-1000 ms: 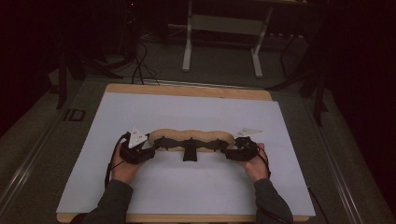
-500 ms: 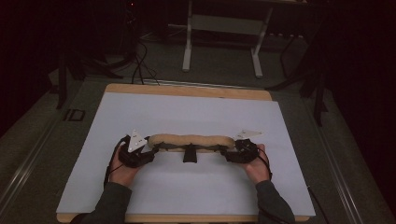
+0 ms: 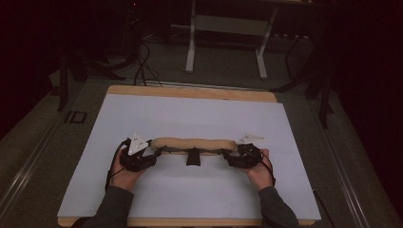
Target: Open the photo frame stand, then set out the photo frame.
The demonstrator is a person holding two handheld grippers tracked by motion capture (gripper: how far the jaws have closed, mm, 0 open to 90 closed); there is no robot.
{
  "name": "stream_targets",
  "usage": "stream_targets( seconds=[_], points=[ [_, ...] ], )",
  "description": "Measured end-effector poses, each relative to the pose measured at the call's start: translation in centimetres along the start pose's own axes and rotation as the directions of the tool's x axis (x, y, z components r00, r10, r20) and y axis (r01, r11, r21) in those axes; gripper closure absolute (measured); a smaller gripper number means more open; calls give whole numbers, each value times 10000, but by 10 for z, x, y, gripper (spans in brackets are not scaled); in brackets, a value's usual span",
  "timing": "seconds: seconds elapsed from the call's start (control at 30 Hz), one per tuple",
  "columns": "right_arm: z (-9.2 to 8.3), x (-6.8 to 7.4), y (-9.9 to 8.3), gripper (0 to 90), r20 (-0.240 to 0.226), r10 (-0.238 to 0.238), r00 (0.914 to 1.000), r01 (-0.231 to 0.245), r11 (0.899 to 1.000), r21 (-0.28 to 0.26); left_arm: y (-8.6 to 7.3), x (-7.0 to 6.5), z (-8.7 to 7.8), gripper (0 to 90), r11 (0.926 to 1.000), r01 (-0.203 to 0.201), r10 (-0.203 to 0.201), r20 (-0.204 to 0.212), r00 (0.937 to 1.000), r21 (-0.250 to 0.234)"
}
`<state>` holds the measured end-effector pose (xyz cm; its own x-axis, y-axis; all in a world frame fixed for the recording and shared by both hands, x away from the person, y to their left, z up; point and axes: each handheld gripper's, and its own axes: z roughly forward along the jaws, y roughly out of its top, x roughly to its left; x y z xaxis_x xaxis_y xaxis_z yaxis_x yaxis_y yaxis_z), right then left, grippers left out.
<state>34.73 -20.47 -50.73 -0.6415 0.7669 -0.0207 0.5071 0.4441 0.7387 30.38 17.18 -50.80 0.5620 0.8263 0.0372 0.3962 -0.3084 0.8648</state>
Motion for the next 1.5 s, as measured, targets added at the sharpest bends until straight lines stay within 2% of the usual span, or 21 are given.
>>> stream_targets(
  seconds=[0.47,0.57,0.67,0.77,0.83,0.97,1.17,1.3,1.37,1.5],
  points=[
    [-6,6,-11,366,523,467,9975,-481,9985,272,-1,3,-4,464,9992,403,-403,0,9992,51],
    [-8,7,-11,372,685,556,9961,-590,9971,485,-1,7,-7,451,9971,765,-766,363,9964,60],
    [-11,6,-13,379,687,770,9947,-804,9956,481,-2,10,-9,450,9951,987,-989,499,9938,78],
    [-12,5,-13,381,608,949,9936,-980,9939,506,-2,11,-11,451,9935,1140,-1140,633,9915,35],
    [-14,5,-15,383,562,1062,9928,-1098,9919,646,-2,13,-13,454,9899,1418,-1410,905,9859,-19],
    [-16,5,-19,387,524,1144,9921,-1180,9904,721,-1,15,-17,460,9872,1591,-1572,969,9828,-126],
    [-19,4,-20,406,322,1567,9871,-1584,9854,622,0,22,-25,481,9817,1863,-1804,1190,9764,-402],
    [-18,5,-20,421,96,1667,9860,-1669,9842,590,1,27,-30,492,9797,1919,-1847,1119,9764,-574],
    [-18,7,-19,430,61,1650,9863,-1651,9847,559,2,28,-32,499,9770,2013,-1925,1153,9745,-706],
    [-17,9,-19,487,-255,1618,9865,-1598,9850,657,6,32,-36,523,9695,2295,-2153,1492,9651,-857]
  ],
)
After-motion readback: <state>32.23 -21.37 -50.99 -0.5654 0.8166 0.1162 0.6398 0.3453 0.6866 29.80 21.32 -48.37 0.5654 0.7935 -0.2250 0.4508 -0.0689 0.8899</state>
